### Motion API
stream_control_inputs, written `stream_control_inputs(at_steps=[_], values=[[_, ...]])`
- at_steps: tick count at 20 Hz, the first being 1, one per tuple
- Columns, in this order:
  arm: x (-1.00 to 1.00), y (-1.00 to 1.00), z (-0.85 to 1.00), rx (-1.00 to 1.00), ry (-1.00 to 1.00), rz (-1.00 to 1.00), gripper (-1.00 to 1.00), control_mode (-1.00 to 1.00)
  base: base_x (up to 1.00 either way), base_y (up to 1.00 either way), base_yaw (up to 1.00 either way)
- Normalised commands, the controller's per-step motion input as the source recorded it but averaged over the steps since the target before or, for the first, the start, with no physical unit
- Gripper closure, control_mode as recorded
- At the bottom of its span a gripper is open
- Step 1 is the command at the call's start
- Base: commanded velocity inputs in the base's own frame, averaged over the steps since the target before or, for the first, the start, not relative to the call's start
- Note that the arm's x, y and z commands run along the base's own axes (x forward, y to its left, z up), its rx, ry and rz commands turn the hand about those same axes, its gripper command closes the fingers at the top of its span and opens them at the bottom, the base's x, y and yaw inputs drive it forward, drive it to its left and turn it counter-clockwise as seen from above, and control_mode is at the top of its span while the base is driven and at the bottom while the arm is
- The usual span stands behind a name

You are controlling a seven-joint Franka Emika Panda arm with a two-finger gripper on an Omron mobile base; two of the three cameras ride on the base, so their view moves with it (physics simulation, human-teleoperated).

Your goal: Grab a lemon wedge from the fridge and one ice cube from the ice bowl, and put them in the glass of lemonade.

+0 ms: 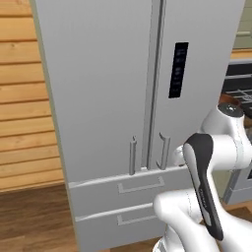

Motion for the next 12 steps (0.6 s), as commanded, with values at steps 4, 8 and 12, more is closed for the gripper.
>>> stream_control_inputs(at_steps=[4, 8, 12], values=[[0.00, 0.00, 0.00, 0.00, 0.00, 0.00, -1.00, 1.00, 0.08, 0.31, -0.14], [0.00, 0.00, 0.00, 0.00, 0.00, 0.00, -1.00, 1.00, -0.23, 0.09, -0.14], [0.00, 0.00, 0.00, 0.00, 0.00, 0.00, -1.00, 1.00, -0.81, -0.02, -0.04]])
